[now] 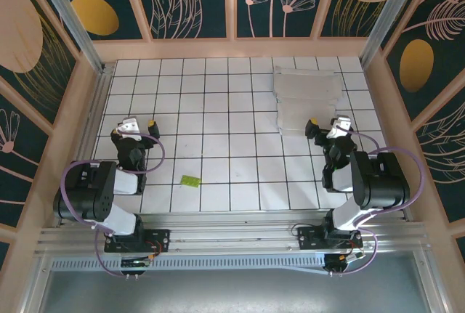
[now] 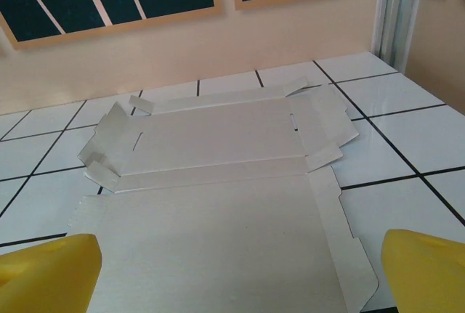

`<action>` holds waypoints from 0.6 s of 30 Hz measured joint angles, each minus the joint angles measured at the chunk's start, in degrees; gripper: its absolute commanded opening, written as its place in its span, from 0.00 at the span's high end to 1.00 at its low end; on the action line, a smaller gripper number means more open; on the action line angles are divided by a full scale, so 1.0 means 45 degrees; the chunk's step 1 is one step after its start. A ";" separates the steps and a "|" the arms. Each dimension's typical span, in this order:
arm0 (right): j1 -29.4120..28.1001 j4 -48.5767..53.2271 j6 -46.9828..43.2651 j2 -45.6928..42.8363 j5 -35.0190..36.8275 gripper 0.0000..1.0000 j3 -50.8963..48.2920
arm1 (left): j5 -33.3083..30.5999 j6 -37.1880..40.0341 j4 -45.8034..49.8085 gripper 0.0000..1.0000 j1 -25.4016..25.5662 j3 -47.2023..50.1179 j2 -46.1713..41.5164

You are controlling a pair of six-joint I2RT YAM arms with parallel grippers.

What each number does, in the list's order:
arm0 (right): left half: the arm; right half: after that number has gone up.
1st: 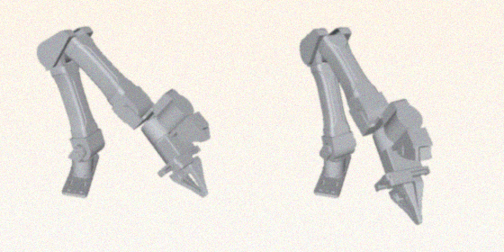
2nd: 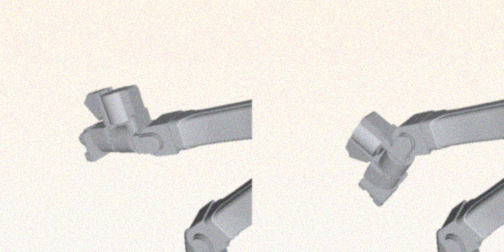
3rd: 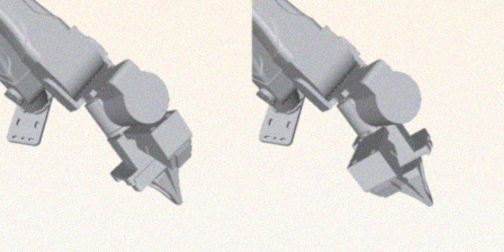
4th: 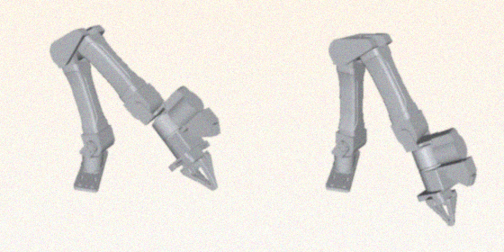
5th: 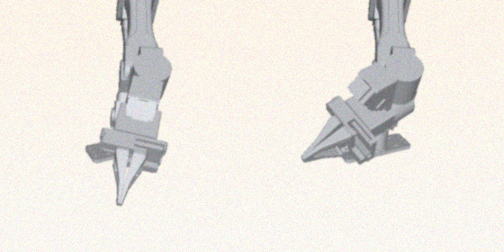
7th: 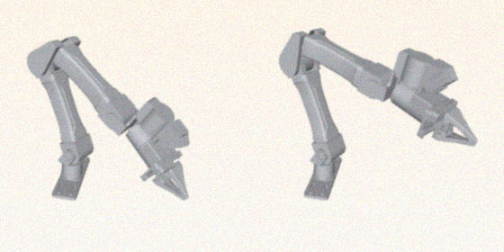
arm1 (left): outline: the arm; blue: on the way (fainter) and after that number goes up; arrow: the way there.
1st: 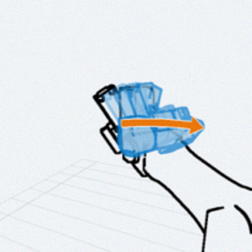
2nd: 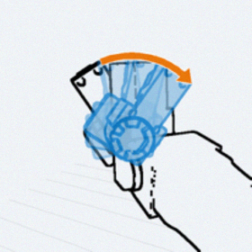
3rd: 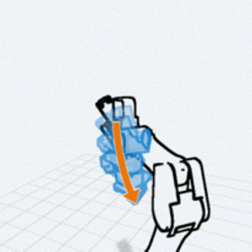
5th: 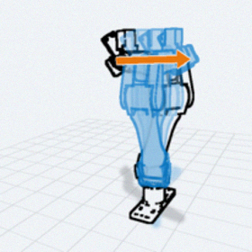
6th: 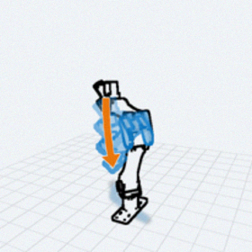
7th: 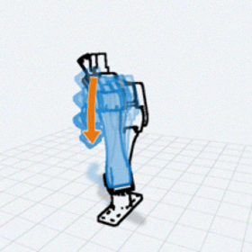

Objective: Fold the paper box

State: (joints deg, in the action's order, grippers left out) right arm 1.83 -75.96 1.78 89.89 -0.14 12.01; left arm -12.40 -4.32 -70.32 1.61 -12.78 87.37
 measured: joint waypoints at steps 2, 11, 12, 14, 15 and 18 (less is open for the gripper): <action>0.0000 -0.0005 0.0000 0.0000 -0.0005 0.01 0.0000 | 0.0000 0.0000 0.0000 0.01 0.0000 0.0000 0.0000; 0.0000 -0.0005 0.0000 0.0000 -0.0010 0.01 0.0000 | 0.0000 0.0000 0.0000 0.01 0.0000 0.0000 0.0000; 0.0000 0.0000 0.0000 0.0005 -0.0015 0.01 0.0000 | 0.0005 0.0000 0.0000 0.01 0.0000 0.0000 0.0000; 0.0000 -0.0005 0.0000 0.0005 -0.0058 0.01 0.0000 | 0.0000 0.0000 0.0000 0.01 0.0000 0.0000 0.0000; 0.0000 -0.0005 0.0000 0.0005 -0.0097 0.01 0.0000 | 0.0005 0.0000 0.0000 0.01 0.0000 0.0000 0.0000; 0.0000 0.0097 -0.0044 -0.0068 -0.0330 0.01 0.0000 | -0.0010 -0.0010 0.0185 0.01 0.0000 0.0000 -0.0209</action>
State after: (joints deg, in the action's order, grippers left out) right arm 1.83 -75.53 1.58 89.58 -1.63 12.01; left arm -12.45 -4.36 -69.49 1.61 -12.78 86.43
